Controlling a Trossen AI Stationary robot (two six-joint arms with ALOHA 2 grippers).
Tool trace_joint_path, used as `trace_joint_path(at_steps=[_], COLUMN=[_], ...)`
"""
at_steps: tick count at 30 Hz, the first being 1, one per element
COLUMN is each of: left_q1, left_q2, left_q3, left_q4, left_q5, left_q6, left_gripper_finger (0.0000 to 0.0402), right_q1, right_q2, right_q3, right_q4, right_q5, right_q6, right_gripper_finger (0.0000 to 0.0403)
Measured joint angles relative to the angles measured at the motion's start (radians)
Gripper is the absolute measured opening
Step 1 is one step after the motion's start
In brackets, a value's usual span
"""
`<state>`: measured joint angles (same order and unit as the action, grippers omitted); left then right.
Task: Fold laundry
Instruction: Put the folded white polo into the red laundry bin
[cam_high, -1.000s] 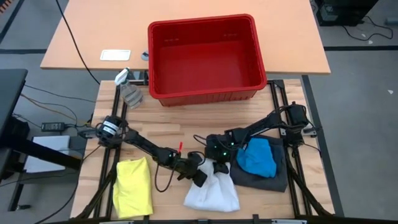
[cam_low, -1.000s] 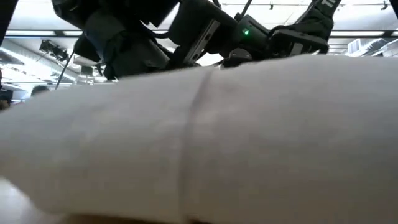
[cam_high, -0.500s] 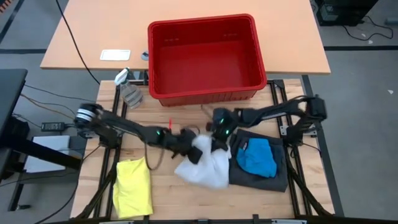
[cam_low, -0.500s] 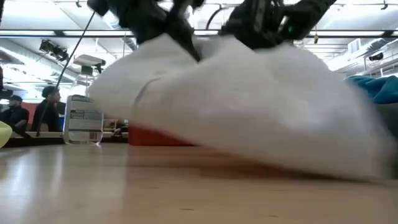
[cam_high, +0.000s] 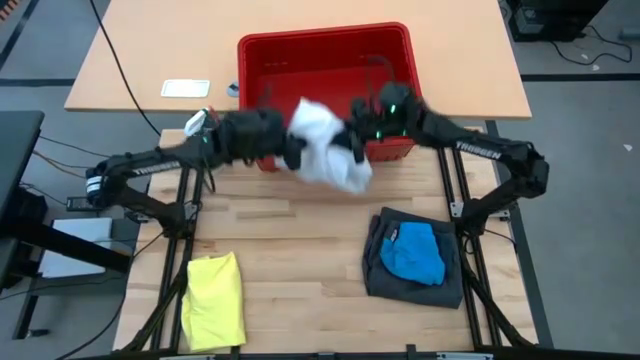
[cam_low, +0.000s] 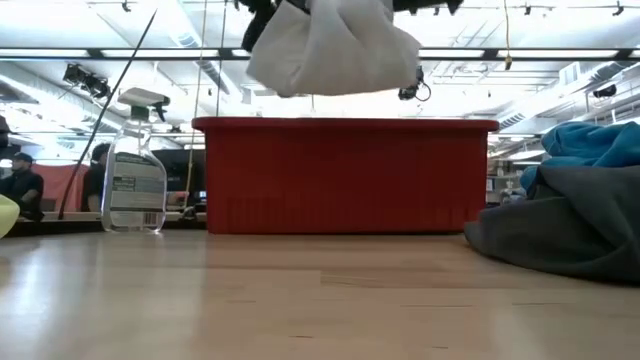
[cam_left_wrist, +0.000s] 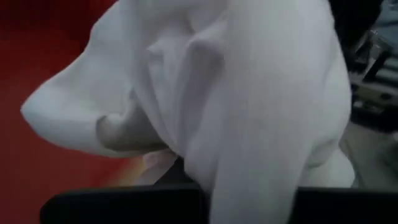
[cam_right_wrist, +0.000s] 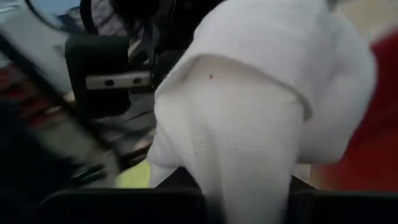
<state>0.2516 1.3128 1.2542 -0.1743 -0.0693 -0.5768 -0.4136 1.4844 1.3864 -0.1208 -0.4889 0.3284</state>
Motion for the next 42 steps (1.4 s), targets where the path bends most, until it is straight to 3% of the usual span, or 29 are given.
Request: trace_joint_path(at_steps=[6, 11, 16, 24, 27, 32, 34, 37, 42], left_q1=[0.209, 0.355, 0.457, 0.552, 0.583, 0.655, 0.674, 0.702, 0.735], left_q2=[0.058, 0.173, 0.325, 0.573, 0.627, 0.656, 0.651, 0.642, 0.64], left_q3=[0.198, 0.264, 0.264, 0.264, 0.264, 0.259, 0.26, 0.26, 0.289], left_q4=[-0.013, -0.048, -0.124, -0.14, -0.157, -0.22, -0.224, -0.216, -0.261], left_q5=[0.077, 0.09, 0.106, 0.221, 0.22, 0.177, 0.172, 0.195, 0.251], left_q6=[0.265, 0.267, 0.225, 0.204, 0.171, 0.157, 0.157, 0.155, 0.168], left_gripper_finger=[0.0021, 0.002, 0.003, 0.0038, 0.0039, 0.0067, 0.0094, 0.0142, 0.0233], right_q1=[-0.14, -0.267, -0.357, -0.419, -0.422, -0.435, -0.438, -0.436, -0.39], right_q2=[0.117, 0.303, 0.466, 0.662, 0.703, 0.681, 0.656, 0.613, 0.563], right_q3=[0.354, 0.542, 0.601, 0.606, 0.605, 0.606, 0.606, 0.607, 0.606], right_q4=[-0.189, -0.295, -0.396, -0.528, -0.521, -0.539, -0.545, -0.54, -0.623], right_q5=[0.08, 0.075, 0.08, 0.14, 0.177, 0.493, 0.558, 0.52, 0.412], right_q6=[-0.252, -0.327, -0.334, -0.325, -0.313, -0.245, -0.22, -0.217, -0.226], right_gripper_finger=[0.005, 0.005, 0.005, 0.005, 0.01, 0.0241, 0.0278, 0.0303, 0.0294])
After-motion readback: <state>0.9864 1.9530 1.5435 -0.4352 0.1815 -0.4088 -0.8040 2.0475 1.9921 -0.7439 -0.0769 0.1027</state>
